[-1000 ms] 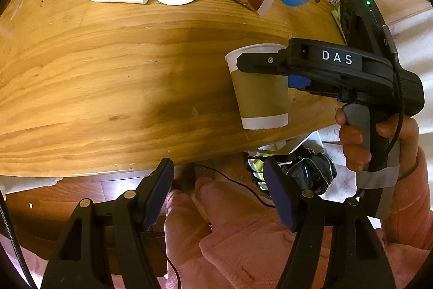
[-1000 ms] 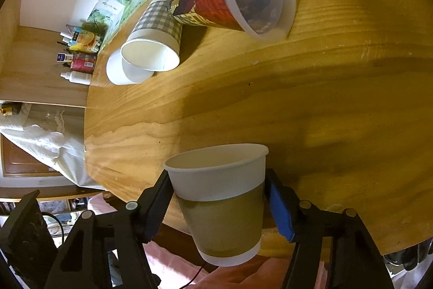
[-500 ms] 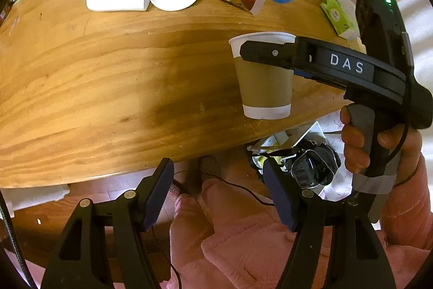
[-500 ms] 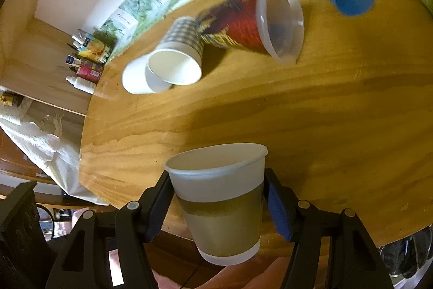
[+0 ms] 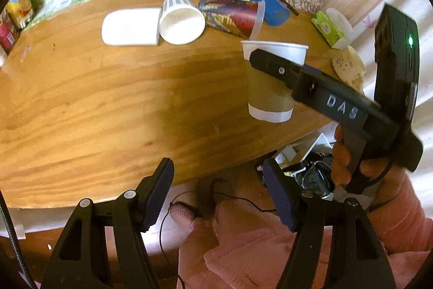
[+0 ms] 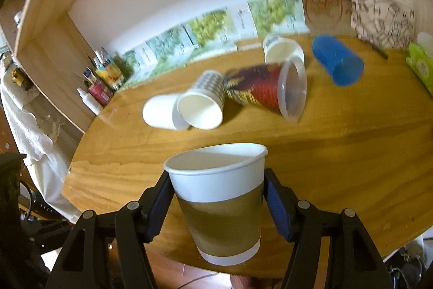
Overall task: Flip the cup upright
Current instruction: 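Open the left gripper and pull it away while the right gripper holds the cup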
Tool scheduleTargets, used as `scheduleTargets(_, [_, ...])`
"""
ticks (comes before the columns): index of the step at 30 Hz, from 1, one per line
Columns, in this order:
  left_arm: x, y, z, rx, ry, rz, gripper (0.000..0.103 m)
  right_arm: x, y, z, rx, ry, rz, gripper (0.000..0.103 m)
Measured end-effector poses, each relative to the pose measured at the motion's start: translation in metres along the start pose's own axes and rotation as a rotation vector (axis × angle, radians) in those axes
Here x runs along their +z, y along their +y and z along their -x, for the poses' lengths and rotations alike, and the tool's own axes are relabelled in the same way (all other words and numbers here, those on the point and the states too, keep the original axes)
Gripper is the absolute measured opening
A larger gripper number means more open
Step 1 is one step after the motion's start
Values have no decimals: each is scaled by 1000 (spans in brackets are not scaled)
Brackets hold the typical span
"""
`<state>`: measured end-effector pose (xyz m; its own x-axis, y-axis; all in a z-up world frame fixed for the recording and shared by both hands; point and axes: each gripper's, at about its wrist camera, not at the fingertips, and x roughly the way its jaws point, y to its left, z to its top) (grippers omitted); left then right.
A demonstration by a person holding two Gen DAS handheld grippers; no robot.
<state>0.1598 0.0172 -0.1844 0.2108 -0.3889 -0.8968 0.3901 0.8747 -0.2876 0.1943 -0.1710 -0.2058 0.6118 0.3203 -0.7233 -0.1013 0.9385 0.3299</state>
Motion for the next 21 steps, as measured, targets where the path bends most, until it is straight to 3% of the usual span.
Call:
scheduleTargets(9, [8,9,21,81,-131,-64,72,-13,9,5,-44,-220,21,66])
scheduleTargets(21, [6,26,26,123,-138,-83,72,-36,18,-3,-93,-438,53,66])
